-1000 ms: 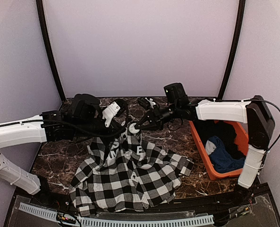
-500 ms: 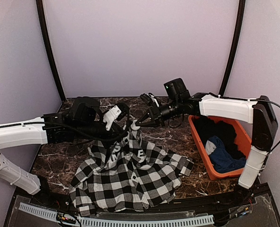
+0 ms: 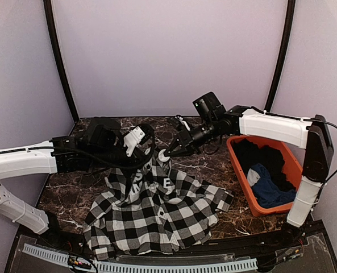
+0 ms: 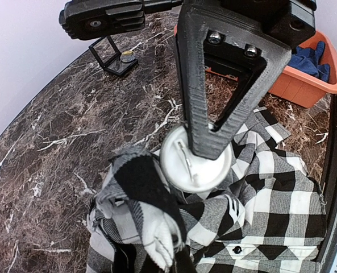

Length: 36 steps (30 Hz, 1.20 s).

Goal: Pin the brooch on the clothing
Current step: Pin the brooch to the flattened clothing.

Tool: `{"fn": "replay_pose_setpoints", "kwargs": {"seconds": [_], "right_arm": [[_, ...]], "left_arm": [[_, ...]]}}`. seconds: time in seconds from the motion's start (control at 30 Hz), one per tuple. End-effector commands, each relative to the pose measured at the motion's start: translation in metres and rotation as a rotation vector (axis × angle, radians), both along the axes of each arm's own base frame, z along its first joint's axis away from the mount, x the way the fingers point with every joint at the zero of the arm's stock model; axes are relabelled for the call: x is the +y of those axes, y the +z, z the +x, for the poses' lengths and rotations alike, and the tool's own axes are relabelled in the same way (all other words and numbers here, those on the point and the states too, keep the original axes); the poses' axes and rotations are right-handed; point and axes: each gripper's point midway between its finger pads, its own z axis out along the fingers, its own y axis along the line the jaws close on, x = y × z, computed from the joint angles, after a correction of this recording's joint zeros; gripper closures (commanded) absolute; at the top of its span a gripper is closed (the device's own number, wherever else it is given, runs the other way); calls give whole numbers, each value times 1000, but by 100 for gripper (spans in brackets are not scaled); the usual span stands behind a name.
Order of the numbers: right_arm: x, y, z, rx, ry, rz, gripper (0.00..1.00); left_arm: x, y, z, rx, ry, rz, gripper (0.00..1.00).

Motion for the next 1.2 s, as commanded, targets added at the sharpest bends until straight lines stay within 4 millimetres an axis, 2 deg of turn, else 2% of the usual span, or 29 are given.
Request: {"fn": "replay_pose_setpoints", "kwargs": {"seconds": [0.0, 0.23, 0.4, 0.6, 0.93, 1.17], "right_arm": [[3, -8, -8, 107, 20, -17, 100], [4, -26, -6, 241, -3, -52, 100], [5, -34, -6, 276, -6, -59, 100], [10, -26, -5, 274, 8, -34, 100], [16, -17, -15, 253, 77, -6, 100], [21, -12, -32, 239, 157, 6, 100]], "left_arm": [[7, 7, -4, -38, -11, -4, 99], [4, 10, -10, -54, -58, -25, 99], [0, 11, -17, -51, -99, -43, 99], [-7, 6, -23, -22, -143, -46, 99], [-12, -1, -25, 1, -156, -35, 99], [-15, -3, -26, 13, -164, -27, 99]]}}
